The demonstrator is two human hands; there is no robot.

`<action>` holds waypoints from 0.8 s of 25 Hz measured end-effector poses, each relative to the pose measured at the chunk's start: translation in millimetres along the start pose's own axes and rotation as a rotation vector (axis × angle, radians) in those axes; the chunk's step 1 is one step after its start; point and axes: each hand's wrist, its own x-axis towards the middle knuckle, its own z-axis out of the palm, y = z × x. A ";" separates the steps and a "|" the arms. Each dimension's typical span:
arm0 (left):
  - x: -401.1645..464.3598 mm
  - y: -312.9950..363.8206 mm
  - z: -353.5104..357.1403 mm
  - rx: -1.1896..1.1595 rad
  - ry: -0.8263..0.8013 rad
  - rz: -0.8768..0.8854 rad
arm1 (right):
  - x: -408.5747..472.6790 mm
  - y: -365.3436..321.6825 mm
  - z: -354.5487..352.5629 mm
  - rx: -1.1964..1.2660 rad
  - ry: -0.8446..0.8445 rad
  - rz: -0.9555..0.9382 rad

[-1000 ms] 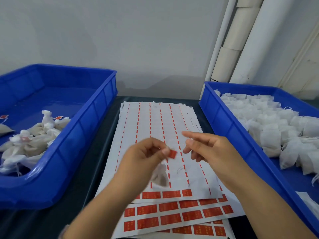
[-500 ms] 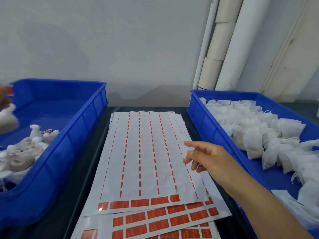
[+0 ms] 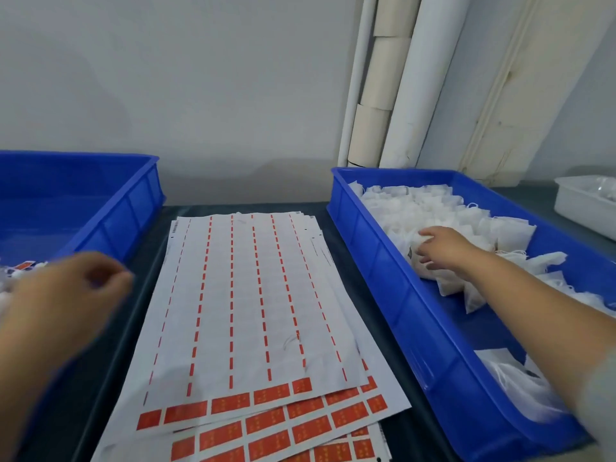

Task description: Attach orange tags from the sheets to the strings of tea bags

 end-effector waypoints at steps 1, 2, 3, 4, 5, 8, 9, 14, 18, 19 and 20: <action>-16.1 10.4 14.8 0.042 -0.040 0.036 | 12.8 0.4 8.5 -0.041 -0.001 -0.059; -25.2 24.3 22.3 0.081 -0.057 0.090 | 23.2 -1.5 15.0 -0.086 0.005 -0.100; -33.0 29.9 41.9 0.068 -0.136 0.106 | 32.0 -3.8 20.6 -0.122 0.028 -0.137; -37.6 29.4 62.3 0.051 -0.198 0.122 | 36.1 -7.2 24.1 -0.147 0.036 -0.134; -41.8 33.8 74.5 0.043 -0.253 0.116 | 39.9 -8.5 26.2 -0.174 0.037 -0.124; -45.2 30.4 102.7 0.060 -0.316 0.084 | 42.0 -9.7 21.7 -0.122 0.108 -0.126; -50.2 32.5 106.8 0.033 -0.329 0.080 | 36.9 -12.5 16.9 -0.057 0.150 -0.157; -52.0 34.8 108.7 -0.032 -0.347 0.086 | -15.4 -59.4 -20.3 0.266 0.322 -0.362; -38.7 49.1 75.3 -0.218 -0.291 0.115 | -79.9 -115.0 -21.0 0.675 0.027 -0.458; -35.6 53.4 63.6 -0.300 -0.280 0.114 | -96.5 -124.2 -9.4 0.730 -0.087 -0.461; -34.0 55.0 52.5 -0.370 -0.272 0.136 | -112.7 -131.3 7.0 0.763 -0.202 -0.459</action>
